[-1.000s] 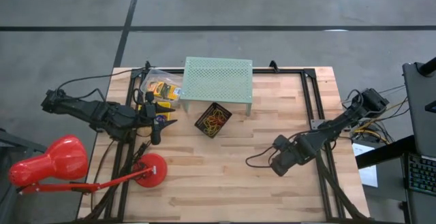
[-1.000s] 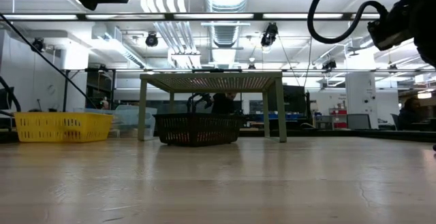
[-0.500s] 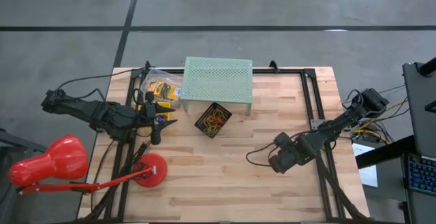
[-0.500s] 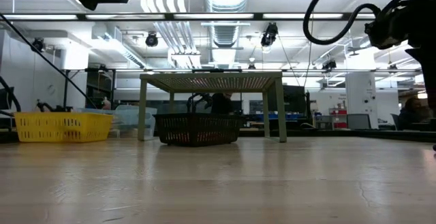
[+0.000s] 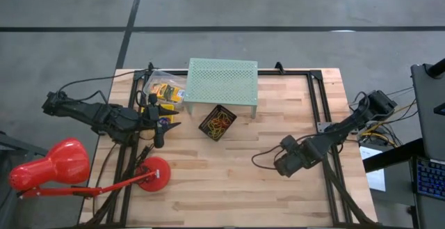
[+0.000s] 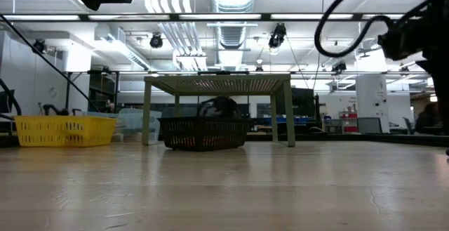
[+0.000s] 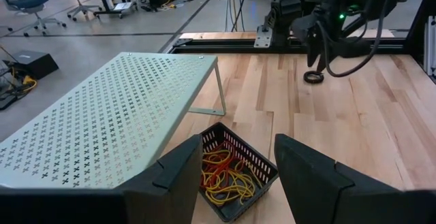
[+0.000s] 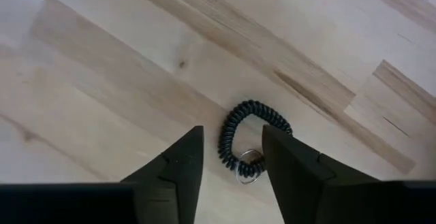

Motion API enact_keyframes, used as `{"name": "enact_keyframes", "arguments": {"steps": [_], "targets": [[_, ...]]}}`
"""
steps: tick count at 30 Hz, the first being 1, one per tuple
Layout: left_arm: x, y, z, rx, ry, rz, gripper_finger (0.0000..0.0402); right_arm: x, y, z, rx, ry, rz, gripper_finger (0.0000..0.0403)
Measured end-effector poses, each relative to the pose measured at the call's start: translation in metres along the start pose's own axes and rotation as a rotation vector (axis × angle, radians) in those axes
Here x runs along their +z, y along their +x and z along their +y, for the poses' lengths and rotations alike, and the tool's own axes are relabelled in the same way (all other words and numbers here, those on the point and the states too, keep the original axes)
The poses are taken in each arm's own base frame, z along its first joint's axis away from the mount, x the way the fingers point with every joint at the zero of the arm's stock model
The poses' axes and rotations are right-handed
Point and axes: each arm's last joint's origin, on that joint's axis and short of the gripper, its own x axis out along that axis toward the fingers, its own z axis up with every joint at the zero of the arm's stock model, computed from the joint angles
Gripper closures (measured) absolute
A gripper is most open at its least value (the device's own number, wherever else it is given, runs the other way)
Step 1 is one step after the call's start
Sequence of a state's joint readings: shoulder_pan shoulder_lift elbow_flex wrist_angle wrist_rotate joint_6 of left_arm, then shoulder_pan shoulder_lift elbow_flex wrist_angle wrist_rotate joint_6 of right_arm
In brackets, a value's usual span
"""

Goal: Pick & Place Office Desk Supplies
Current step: Put the black spring rubber band into the yellow bin

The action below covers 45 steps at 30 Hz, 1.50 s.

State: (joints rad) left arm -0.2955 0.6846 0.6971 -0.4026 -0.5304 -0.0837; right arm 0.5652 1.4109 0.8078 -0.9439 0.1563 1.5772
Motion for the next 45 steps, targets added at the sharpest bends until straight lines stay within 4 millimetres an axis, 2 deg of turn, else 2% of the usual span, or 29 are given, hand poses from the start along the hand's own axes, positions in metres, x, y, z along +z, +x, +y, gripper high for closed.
{"name": "enact_keyframes", "arguments": {"steps": [8,16,37,45], "targets": [[0.0,0.0,0.0,0.001,0.0,0.0,0.0216,-0.005,0.016,-0.006,0.014,0.077,0.072,0.0263],[0.0,0.0,0.0,0.001,0.0,0.0,0.0216,-0.005,0.018,0.002,0.105,0.085,0.065,0.0262],[0.0,0.0,0.0,0.0,0.0,0.0,0.0216,-0.008,0.037,-0.011,0.079,0.1,0.091,0.0268],[0.0,0.0,0.0,0.0,0.0,0.0,0.0216,-0.008,0.036,-0.008,0.104,0.103,0.103,0.0279]]}}
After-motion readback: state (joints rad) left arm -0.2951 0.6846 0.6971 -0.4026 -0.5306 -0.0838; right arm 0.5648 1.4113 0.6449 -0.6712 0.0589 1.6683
